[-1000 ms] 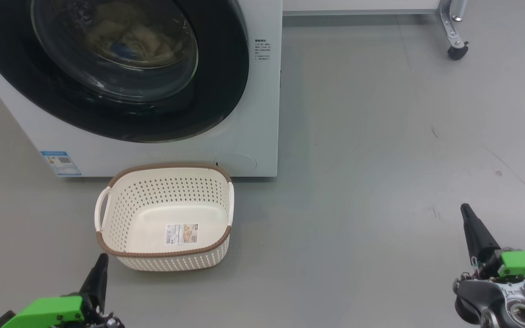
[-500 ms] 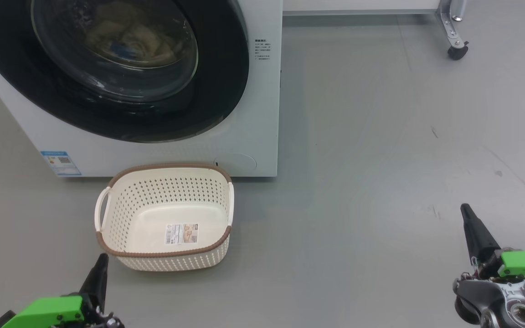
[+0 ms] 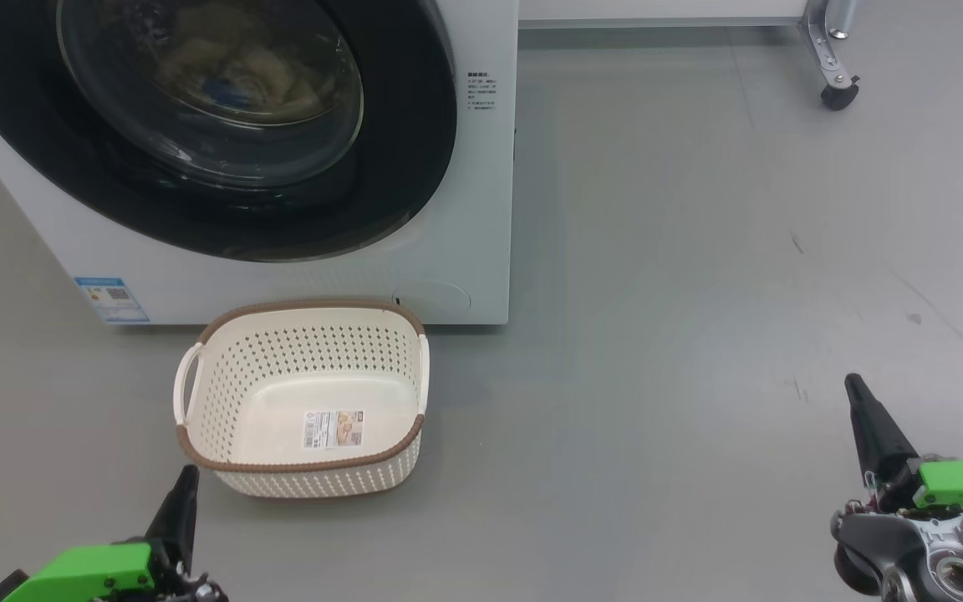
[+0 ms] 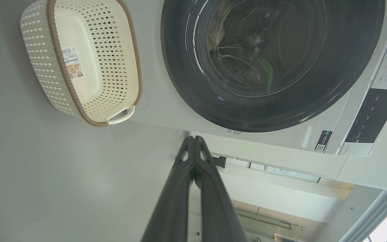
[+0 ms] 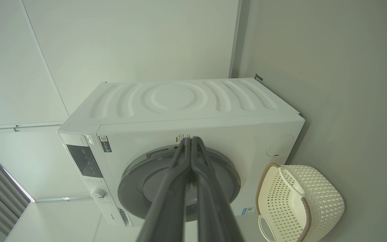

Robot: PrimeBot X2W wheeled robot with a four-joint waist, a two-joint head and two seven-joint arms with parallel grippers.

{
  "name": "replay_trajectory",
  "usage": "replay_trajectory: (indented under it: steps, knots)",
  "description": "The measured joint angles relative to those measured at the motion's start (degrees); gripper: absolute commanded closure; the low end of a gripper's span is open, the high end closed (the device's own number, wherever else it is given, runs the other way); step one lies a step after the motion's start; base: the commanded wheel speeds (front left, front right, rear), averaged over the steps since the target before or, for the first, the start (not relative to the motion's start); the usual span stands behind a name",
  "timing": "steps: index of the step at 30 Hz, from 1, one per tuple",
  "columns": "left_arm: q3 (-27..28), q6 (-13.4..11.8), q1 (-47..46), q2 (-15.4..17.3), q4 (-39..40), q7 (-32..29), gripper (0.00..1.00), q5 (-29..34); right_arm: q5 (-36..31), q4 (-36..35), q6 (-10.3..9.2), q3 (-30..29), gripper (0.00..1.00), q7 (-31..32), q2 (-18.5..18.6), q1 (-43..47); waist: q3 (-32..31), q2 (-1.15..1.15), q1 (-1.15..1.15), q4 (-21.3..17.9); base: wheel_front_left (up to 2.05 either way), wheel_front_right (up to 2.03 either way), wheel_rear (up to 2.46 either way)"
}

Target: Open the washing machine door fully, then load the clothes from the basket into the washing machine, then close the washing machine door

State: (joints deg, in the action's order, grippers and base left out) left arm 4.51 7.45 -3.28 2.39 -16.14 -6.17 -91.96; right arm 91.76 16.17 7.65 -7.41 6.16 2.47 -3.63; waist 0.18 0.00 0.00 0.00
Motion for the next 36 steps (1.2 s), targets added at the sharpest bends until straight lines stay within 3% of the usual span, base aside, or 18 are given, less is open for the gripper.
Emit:
replay_trajectory:
  steps: [36]
  knots:
    - [0.02, 0.0, 0.0, -0.02, 0.01, 0.0, 1.0, 0.0, 0.0, 0.0, 0.0, 0.0, 1.0, 0.0, 0.0, 0.0, 0.0, 0.0, 0.0, 0.0, 0.0, 0.0, 0.0]
